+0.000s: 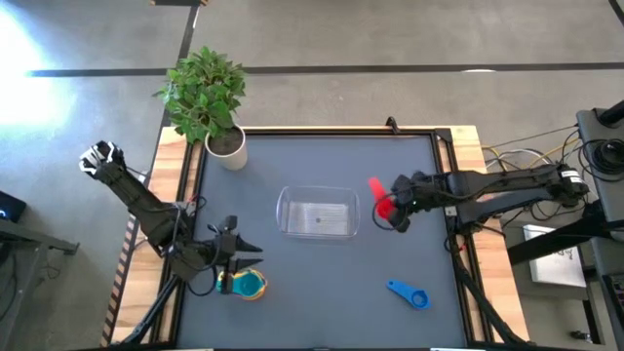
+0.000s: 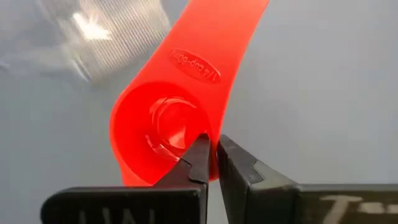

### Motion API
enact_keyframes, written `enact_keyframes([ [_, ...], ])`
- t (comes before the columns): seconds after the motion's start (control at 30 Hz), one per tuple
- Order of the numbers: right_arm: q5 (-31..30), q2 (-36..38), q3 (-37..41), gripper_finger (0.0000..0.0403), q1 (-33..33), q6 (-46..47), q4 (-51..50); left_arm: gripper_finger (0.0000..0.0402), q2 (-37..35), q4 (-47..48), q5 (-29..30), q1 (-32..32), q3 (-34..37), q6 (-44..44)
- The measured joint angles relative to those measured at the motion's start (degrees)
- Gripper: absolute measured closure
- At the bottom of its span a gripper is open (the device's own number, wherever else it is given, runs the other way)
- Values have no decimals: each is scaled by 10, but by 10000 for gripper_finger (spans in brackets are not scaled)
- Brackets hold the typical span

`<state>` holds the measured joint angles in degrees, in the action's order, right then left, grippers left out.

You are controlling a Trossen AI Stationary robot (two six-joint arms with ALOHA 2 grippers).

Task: Nest measuring cups in basket
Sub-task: Stack the red measuring cup on top of the light blue measuring cup

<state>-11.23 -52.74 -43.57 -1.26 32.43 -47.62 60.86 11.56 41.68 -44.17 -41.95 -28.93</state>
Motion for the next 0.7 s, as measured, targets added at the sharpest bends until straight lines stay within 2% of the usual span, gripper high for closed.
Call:
enact_keyframes([
  [0.1, -27, -13, -53, 393, 0, -45, 13, 279, 1, 11, 7, 16, -21, 26],
  [0.2, -30, -40, -85, 394, 0, -96, 80, 239, 4, 47, 11, 37, -53, 60],
  [0.3, 18, -85, -109, 394, 0, -149, 168, 202, 11, 90, 29, 54, -84, 93],
  [0.4, 61, -152, -146, 394, 0, -189, 206, 173, 22, 123, 33, 72, -118, 117],
  [0.53, 82, -246, -210, 394, -7, -237, 207, 156, 38, 137, 42, 74, -127, 176],
  [0.7, 106, -337, -290, 394, -20, -276, 208, 155, 55, 136, 54, 77, -124, 189],
])
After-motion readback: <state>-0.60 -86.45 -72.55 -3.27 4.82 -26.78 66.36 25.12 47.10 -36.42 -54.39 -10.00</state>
